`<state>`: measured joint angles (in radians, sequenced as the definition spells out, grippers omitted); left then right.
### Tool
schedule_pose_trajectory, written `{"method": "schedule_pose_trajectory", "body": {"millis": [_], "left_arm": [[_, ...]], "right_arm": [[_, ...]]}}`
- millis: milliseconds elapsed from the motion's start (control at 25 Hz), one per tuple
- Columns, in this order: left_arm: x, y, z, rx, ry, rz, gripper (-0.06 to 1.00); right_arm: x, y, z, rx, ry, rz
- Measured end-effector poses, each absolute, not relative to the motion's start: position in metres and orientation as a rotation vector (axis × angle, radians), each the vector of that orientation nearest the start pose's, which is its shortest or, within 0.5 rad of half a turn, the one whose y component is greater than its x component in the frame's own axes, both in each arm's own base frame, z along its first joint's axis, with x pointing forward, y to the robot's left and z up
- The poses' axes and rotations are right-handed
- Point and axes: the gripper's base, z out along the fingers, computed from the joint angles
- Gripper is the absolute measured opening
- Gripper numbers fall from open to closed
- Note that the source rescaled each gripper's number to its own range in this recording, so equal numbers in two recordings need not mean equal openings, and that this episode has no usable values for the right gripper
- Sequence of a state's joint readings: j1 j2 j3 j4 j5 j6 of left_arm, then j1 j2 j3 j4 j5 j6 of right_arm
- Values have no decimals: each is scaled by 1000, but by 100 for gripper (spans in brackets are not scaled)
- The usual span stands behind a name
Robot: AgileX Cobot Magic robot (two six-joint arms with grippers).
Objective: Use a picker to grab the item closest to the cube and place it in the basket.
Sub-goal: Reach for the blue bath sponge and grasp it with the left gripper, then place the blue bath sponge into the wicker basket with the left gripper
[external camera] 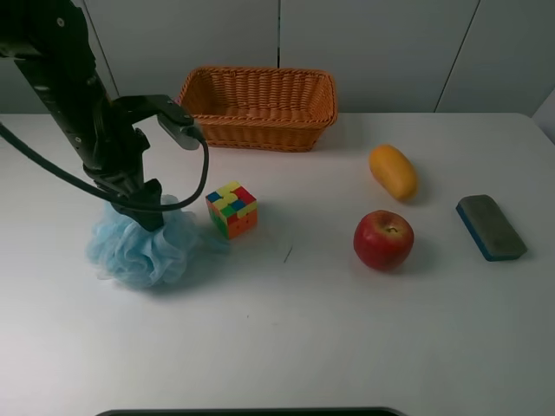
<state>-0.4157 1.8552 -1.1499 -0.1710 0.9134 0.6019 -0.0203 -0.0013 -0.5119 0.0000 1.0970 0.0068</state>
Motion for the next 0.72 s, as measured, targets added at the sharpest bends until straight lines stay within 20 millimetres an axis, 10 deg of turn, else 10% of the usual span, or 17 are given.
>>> {"method": "schedule_pose_trajectory", "body": {"millis": [240, 400, 720], "left_arm": [[306, -154, 122, 1413, 2855, -248, 96], [307, -159, 117, 1428, 2843, -258, 41], [306, -158, 156, 1395, 2741, -232, 11]], "right_arm": [[-8, 0, 278, 28, 2067, -8], [-8, 0, 278, 28, 2067, -8], [-8, 0, 278, 28, 2067, -8]]}}
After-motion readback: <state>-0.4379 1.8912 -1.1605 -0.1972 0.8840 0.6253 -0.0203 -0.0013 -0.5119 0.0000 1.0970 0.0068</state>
